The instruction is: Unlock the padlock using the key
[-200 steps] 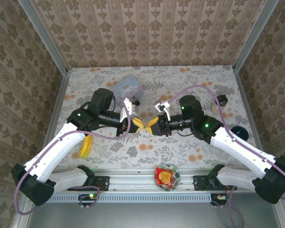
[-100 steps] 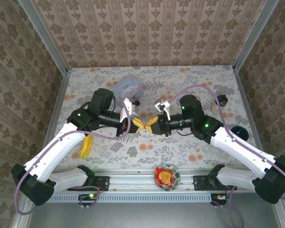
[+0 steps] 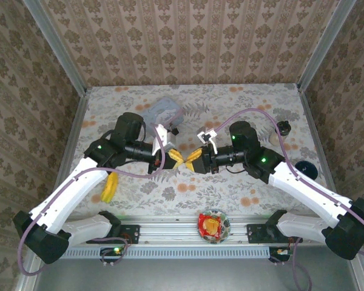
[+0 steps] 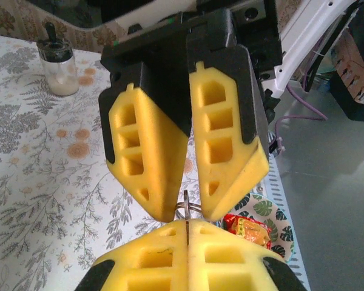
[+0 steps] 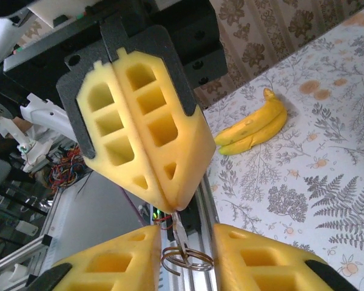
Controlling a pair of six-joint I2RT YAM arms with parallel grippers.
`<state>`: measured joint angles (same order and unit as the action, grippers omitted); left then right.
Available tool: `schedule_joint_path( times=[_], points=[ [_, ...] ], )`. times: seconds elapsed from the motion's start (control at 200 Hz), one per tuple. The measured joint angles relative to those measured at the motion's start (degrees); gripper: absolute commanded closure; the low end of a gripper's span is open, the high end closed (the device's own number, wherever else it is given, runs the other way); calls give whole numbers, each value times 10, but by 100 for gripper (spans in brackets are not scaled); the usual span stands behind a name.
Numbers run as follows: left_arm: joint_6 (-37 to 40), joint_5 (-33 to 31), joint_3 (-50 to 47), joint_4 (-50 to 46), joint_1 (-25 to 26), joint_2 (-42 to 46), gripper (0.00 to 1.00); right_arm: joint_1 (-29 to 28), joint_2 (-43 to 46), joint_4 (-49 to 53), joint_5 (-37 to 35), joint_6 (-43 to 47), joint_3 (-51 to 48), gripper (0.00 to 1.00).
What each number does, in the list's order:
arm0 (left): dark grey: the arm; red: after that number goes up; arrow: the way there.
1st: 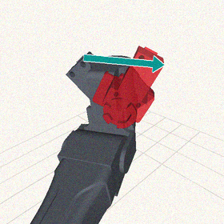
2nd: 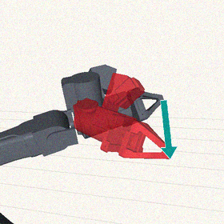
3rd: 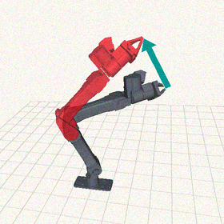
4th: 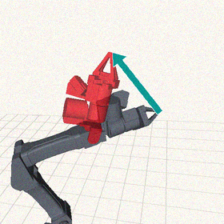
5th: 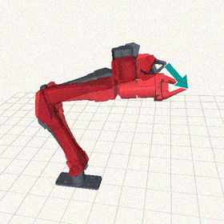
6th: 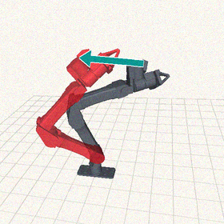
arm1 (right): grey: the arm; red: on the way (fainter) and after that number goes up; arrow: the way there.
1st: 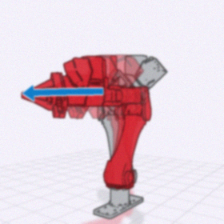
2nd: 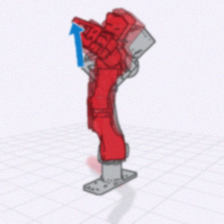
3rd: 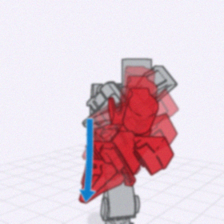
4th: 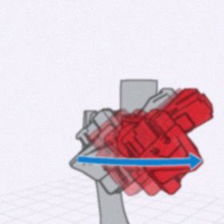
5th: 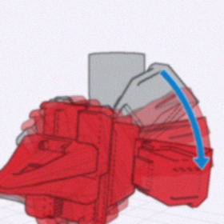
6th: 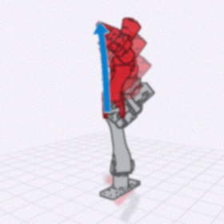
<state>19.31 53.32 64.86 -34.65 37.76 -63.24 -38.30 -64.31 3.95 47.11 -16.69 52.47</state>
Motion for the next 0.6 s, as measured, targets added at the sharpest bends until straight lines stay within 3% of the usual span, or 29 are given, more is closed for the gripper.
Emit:
schedule_joint_path(
  times=[0.455,0.6],
  points=[
    [-2,7,-2,9,-1,0,100,-2,-5,2,-26,0,0,68],
    [-2,7,-3,9,-3,0,100,-2,4,5,-40,0,-1,72]
  ],
)
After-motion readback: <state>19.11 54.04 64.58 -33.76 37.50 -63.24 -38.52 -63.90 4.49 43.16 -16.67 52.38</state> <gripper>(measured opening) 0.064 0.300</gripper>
